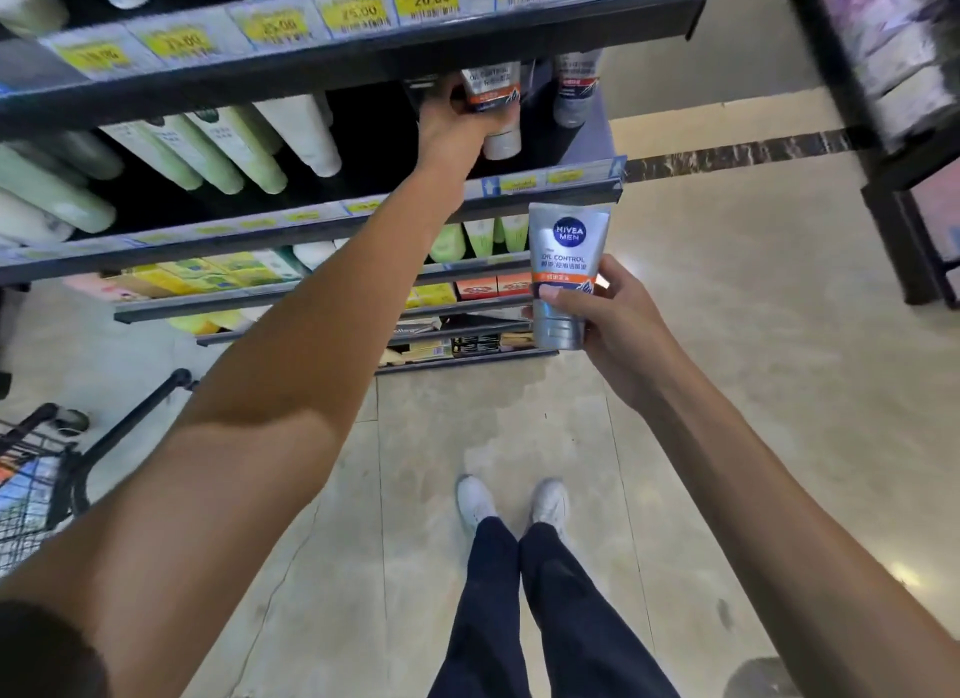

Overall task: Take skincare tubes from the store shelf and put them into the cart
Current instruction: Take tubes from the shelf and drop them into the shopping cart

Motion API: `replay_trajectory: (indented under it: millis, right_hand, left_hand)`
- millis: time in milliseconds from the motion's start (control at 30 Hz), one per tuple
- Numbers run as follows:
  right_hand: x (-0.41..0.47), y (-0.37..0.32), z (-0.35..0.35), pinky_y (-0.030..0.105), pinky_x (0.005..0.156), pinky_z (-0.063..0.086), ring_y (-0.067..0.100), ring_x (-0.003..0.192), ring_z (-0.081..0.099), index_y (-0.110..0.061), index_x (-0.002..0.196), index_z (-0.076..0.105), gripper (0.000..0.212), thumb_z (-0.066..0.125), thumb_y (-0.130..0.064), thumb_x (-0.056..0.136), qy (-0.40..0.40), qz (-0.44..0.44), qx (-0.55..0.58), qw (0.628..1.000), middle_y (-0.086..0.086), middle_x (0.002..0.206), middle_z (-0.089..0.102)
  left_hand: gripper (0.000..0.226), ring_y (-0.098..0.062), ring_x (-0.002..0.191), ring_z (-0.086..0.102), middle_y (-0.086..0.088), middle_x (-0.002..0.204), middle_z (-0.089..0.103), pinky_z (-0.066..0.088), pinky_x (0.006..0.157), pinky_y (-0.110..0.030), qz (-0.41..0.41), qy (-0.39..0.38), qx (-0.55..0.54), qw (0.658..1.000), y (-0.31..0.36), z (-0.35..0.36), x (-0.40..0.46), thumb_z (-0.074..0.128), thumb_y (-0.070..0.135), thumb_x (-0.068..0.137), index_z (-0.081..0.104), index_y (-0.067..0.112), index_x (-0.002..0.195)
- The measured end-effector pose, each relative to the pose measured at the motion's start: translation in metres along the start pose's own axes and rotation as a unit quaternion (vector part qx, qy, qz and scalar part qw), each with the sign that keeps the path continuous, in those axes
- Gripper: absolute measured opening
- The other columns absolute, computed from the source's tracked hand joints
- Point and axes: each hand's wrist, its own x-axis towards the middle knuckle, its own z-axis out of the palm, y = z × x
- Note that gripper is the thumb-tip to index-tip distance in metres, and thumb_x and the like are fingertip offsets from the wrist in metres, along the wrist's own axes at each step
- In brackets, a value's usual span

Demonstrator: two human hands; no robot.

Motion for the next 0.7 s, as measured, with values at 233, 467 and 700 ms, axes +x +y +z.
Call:
replay_trajectory:
  millis: [233, 467, 700]
  right_hand:
    - [-0.004, 0.013, -0.004, 0.047, 0.096, 0.059, 0.029, 0.105, 0.072, -0.016, 0.131, 0.061, 0.053, 0.079, -0.003, 0.083, -0.005, 0.007, -0.005, 1.000, 0.015, 0.122, 0.071]
    - [-0.006, 0.027, -0.011, 0.045, 0.094, 0.059, 0.031, 0.110, 0.071, -0.019, 0.131, 0.062, 0.055, 0.081, -0.005, 0.082, 0.001, 0.006, -0.003, 1.000, 0.013, 0.122, 0.071]
    - [-0.011, 0.044, -0.017, 0.054, 0.100, 0.056, 0.034, 0.109, 0.072, -0.021, 0.133, 0.060, 0.059, 0.082, -0.006, 0.081, 0.001, 0.023, 0.003, 1.000, 0.011, 0.122, 0.072]
  left_hand:
    - [0.065, -0.021, 0.100, 0.072, -0.004, 0.108, 0.075, 0.059, 0.090, -0.048, -0.003, -0.012, 0.114, 0.993, -0.021, 0.014, 0.035, 0.093, 0.009, 0.054, 0.058, 0.015, 0.108]
    - [0.072, -0.019, 0.111, 0.067, -0.001, 0.120, 0.071, 0.053, 0.099, -0.037, 0.037, 0.002, 0.207, 0.978, -0.020, 0.025, 0.056, 0.093, 0.023, 0.057, 0.060, 0.014, 0.121]
    - [0.071, -0.018, 0.113, 0.067, -0.003, 0.123, 0.071, 0.053, 0.101, -0.037, 0.043, 0.000, 0.210, 0.977, -0.025, 0.027, 0.067, 0.094, 0.023, 0.061, 0.059, 0.011, 0.122]
